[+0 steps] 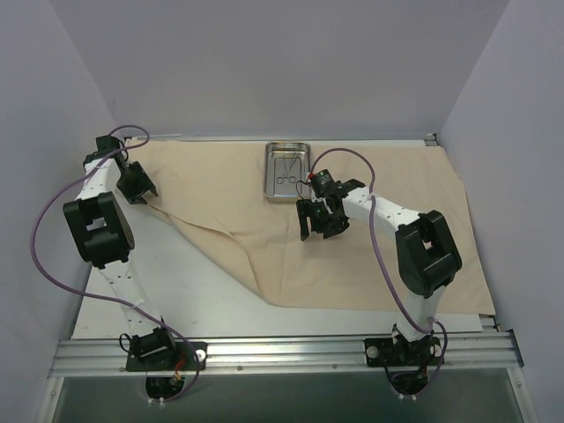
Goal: Open and lay out the surgical kit
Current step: Smooth out the surgical kit at the center of the board.
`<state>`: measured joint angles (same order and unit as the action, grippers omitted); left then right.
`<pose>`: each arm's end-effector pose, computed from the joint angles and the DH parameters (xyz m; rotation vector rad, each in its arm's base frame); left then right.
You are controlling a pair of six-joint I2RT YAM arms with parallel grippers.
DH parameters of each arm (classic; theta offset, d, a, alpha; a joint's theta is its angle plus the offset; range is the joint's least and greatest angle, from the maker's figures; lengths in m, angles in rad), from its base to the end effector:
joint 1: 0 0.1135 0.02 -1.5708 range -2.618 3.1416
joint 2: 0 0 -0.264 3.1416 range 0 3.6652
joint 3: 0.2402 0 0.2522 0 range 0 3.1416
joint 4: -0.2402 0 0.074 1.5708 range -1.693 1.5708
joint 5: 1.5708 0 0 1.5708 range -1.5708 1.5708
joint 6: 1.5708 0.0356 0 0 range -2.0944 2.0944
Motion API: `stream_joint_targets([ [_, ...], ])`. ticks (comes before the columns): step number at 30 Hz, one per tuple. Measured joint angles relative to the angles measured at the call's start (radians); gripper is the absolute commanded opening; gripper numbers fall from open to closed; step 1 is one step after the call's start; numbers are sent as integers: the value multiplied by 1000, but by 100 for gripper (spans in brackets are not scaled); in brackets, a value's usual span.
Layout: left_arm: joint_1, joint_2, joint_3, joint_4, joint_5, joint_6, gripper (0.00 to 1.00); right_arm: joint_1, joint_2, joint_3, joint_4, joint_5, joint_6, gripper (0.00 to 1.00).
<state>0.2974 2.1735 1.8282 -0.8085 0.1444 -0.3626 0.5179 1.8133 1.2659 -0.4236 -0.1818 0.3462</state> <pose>0.4458 0.1313 0.2047 -0.8426 2.5884 -0.2155 0.3316 0.1963 0.2035 -0.2978 2.6004 0.5553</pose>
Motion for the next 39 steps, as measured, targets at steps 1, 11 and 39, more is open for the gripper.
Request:
stream_joint_targets([
  [1, 0, 5, 0, 0, 2, 0, 54, -1, 0, 0, 0, 0, 0, 68],
  [11, 0, 11, -15, 5, 2, 2, 61, -9, 0, 0, 1, -2, 3, 68],
  [39, 1, 35, 34, -44, -23, 10, 11, -15, 0, 0, 1, -8, 9, 68],
])
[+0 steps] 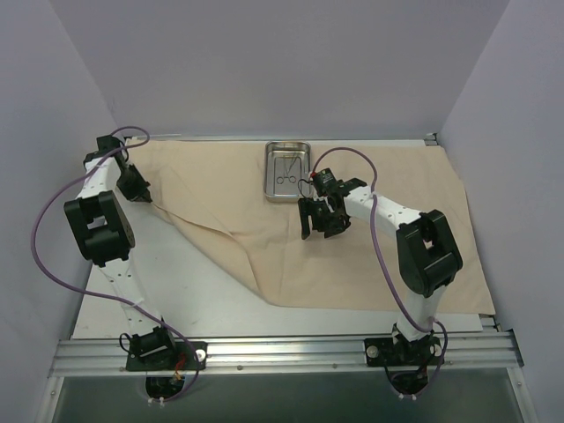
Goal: Open and lay out the surgical kit
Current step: Smooth out the surgical kit at the center of the board.
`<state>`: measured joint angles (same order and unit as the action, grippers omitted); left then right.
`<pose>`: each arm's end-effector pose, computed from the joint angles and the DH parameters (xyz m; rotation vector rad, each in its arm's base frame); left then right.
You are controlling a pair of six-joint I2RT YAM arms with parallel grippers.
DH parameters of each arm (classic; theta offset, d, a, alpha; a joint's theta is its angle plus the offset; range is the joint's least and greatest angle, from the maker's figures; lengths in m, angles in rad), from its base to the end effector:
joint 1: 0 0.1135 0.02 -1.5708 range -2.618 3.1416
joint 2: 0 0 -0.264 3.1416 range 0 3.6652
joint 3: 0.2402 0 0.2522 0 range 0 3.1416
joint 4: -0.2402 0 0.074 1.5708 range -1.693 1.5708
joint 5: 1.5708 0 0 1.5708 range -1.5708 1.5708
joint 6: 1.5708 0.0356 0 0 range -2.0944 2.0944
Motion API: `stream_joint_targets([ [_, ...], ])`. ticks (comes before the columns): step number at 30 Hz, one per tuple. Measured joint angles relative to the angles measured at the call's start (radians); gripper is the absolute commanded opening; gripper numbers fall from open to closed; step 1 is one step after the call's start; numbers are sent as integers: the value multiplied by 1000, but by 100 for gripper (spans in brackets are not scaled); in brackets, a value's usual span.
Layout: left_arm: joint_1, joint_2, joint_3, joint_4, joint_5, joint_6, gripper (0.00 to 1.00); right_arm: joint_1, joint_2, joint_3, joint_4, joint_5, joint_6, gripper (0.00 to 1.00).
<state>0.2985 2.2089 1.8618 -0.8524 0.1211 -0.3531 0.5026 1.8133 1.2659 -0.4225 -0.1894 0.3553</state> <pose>0.4483 0.1334 0.1968 -0.8562 2.6327 -0.1820 0.3345 0.1915 0.2036 -0.2692 2.6029 0.5630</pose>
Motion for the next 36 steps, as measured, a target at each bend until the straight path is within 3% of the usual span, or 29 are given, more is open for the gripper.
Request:
stream_joint_targets([
  [2, 0, 0, 3, -7, -5, 0, 11, 0, 0, 0, 0, -1, 3, 68],
  [5, 0, 0, 5, -13, -9, 1, 21, 0, 0, 0, 0, -2, 4, 67],
  [10, 1, 0, 20, -23, -13, 3, 28, 0, 0, 0, 0, -2, 7, 67],
  [21, 11, 5, 81, -31, -16, 2, 23, 0, 0, 0, 0, -2, 10, 67],
  [22, 11, 10, 87, -31, -16, 2, 26, 0, 0, 0, 0, -2, 10, 68],
  [23, 11, 14, 92, -31, -15, 3, 37, 0, 0, 0, 0, -2, 10, 68],
  [25, 11, 20, 94, -34, -15, 4, 44, 0, 0, 0, 0, -2, 10, 68],
  [36, 11, 0, -49, -13, -8, -5, 48, 0, 0, 0, 16, -5, 14, 68],
])
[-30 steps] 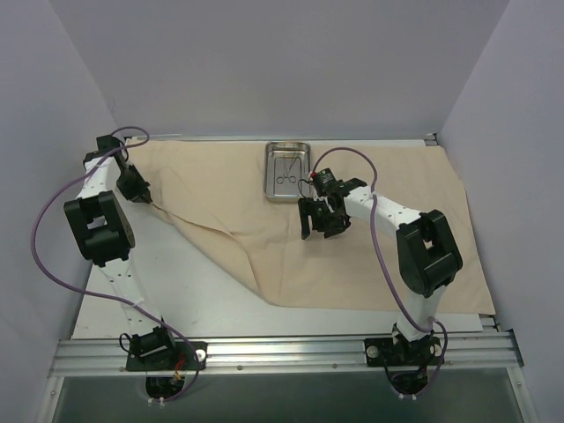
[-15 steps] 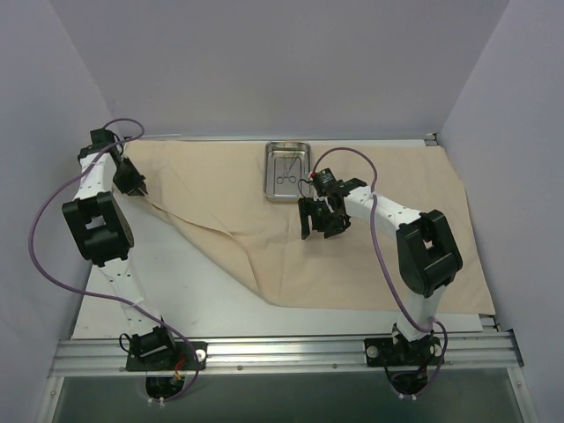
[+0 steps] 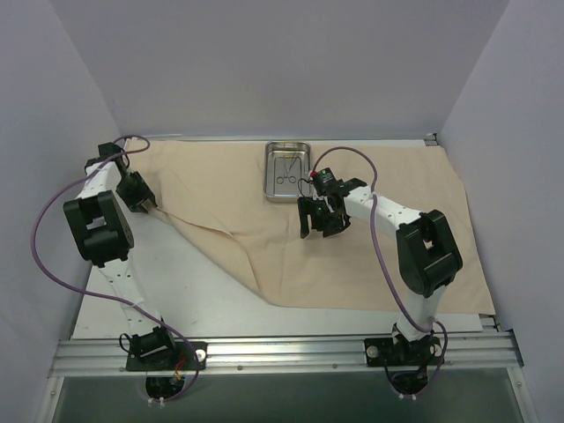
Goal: Open and lay out the surgical kit
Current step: Smooth out the surgical kit at the center of the board.
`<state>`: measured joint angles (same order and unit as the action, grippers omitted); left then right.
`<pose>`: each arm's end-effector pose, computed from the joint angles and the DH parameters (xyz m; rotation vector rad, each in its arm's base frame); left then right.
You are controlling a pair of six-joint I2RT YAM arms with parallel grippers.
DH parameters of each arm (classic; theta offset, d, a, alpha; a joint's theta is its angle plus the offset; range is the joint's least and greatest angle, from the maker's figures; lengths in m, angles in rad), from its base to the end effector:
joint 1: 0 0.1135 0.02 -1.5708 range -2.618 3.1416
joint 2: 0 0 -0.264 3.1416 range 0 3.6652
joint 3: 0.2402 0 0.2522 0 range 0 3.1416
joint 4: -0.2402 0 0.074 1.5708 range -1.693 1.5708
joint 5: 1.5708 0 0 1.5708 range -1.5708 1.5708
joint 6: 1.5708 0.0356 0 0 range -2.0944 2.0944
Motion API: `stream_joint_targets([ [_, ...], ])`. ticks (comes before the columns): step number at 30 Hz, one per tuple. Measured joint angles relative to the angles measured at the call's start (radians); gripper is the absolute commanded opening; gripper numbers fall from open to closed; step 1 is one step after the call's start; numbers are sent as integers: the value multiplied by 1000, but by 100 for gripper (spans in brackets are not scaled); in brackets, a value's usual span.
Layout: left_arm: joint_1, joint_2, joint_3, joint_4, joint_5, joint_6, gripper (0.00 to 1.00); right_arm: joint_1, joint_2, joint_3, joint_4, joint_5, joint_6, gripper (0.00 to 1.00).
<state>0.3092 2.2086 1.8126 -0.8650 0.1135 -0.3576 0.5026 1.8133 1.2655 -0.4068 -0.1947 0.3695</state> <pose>0.4391 0.1360 0.1823 -0.9023 2.6822 -0.1714 0.3356 0.1923 0.2045 -0.2538 2.5920 0.5803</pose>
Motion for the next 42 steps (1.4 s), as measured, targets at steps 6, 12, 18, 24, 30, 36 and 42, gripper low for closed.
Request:
stream_joint_targets([
  [6, 0, -19, -72, 38, 28, -25, 48, 0, 0, 0, 2, -6, 4, 68],
  [12, 0, -81, -145, 69, 60, -74, 54, 0, 0, 0, 7, -6, 11, 67],
  [18, 0, -146, -149, 95, 92, -116, 55, 0, 0, -13, 9, -6, 21, 67],
  [24, 0, -146, -147, 110, 109, -147, 55, 0, 0, -17, 10, -6, 22, 68],
  [30, 0, -139, -151, 127, 119, -164, 54, 0, 0, -17, 10, -6, 22, 67],
  [36, -5, -103, -152, 144, 124, -178, 54, 0, 0, -17, 10, -7, 21, 68],
  [42, -13, -87, -166, 157, 123, -182, 54, 0, 0, -17, 10, -8, 19, 68],
])
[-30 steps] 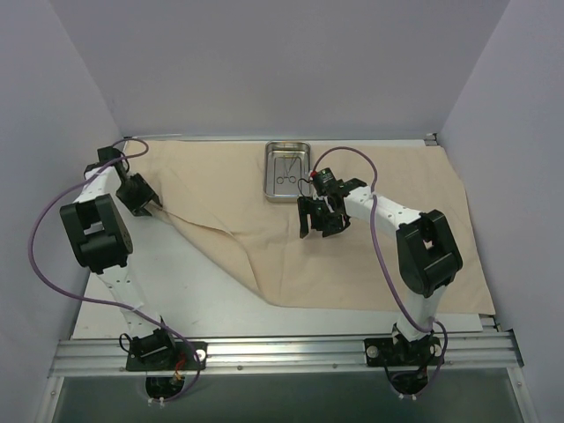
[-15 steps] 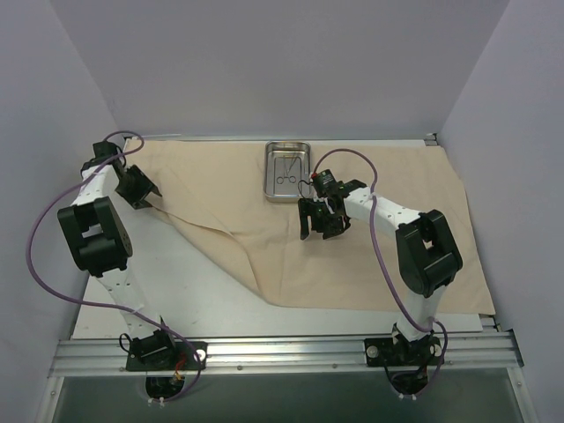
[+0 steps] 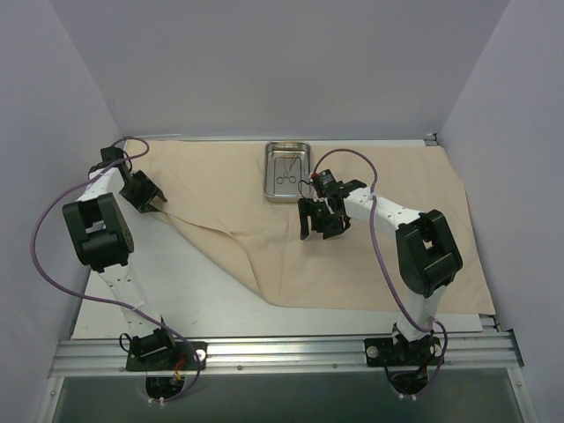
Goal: Open and lay out the surgical kit
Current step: Smooth out the surgical kit at the center of the board.
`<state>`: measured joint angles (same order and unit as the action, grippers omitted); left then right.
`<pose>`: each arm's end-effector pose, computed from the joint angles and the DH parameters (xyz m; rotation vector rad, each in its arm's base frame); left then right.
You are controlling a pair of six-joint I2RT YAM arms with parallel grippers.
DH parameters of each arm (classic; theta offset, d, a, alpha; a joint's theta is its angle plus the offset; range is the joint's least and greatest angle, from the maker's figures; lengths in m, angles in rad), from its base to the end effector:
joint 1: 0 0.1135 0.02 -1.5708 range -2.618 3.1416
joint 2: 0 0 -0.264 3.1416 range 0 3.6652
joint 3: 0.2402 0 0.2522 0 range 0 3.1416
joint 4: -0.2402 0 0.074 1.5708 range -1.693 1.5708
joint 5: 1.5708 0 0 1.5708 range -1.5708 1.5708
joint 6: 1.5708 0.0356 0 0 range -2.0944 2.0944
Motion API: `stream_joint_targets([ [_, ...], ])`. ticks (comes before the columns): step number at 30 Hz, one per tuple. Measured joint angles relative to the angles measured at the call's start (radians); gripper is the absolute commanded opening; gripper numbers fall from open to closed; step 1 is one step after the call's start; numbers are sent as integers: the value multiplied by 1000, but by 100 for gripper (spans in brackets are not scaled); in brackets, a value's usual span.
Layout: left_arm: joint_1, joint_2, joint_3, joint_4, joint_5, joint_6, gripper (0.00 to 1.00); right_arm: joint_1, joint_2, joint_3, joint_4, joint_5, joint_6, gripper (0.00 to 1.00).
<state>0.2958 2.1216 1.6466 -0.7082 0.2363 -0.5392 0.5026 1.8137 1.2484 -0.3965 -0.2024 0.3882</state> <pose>0.4276 0.1216 0.1792 -1.0603 2.5489 -0.3910 0.3337 0.1916 0.1999 -0.2327 2.6054 0.5936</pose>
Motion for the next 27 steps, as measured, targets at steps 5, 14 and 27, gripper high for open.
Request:
stream_joint_targets([
  [5, -7, 7, -1, 16, -13, 0, 50, -5, 0, 0, 0, 0, 0, 68],
  [14, -23, 14, 1, 43, -48, -1, 24, -7, 0, 0, -1, 0, -1, 68],
  [27, -28, 12, 51, -17, -78, 39, 8, -11, 0, 0, -2, -6, -13, 68],
])
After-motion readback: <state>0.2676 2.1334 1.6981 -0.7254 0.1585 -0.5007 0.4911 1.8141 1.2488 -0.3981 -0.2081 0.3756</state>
